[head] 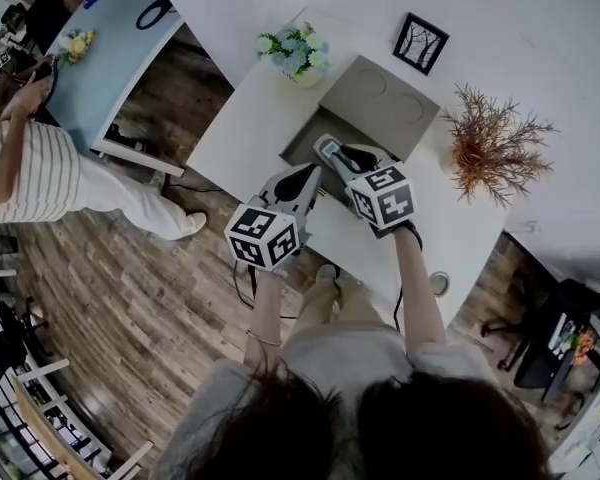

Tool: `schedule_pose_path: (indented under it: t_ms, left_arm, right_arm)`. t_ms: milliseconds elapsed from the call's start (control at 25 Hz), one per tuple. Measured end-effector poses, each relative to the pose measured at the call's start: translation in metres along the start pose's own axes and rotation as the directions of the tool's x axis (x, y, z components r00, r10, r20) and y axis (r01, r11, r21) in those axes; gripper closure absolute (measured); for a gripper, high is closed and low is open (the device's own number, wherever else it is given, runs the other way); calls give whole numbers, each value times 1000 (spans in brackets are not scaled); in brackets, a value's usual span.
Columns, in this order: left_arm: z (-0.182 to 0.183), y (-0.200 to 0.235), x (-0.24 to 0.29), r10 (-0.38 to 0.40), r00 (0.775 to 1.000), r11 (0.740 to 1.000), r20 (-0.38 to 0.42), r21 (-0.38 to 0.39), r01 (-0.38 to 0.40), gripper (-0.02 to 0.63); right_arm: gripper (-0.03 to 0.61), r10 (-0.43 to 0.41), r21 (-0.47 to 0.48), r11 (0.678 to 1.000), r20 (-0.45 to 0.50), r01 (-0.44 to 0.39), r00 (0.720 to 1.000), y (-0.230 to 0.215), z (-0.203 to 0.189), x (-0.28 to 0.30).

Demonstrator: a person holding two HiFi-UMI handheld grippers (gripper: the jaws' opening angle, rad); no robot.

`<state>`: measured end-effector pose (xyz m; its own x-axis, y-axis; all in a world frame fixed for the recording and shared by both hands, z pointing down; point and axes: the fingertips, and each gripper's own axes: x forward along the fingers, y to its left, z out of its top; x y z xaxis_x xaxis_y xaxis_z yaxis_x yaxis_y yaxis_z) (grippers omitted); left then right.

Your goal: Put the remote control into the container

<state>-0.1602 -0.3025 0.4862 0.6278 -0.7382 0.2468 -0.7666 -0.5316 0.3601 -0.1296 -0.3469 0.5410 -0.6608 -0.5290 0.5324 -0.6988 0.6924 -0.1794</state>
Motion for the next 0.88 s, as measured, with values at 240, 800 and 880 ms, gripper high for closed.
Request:
schedule_pose_path:
  t_ms: [240, 800, 880]
  left_arm:
    - [14, -25, -7, -34, 999, 999, 26, 43, 33, 611]
    - [54, -79, -25, -136, 987, 980, 87, 160, 121, 611]
    - [60, -89, -31, -153, 983, 975, 103, 179, 133, 611]
  right_arm:
    - [566, 1, 40, 999, 170, -8, 985, 15, 30, -41]
    - [580, -19, 11, 1000, 387, 16, 922, 33, 72, -120]
    - [580, -13, -1, 1000, 418, 15, 909, 39, 79, -131]
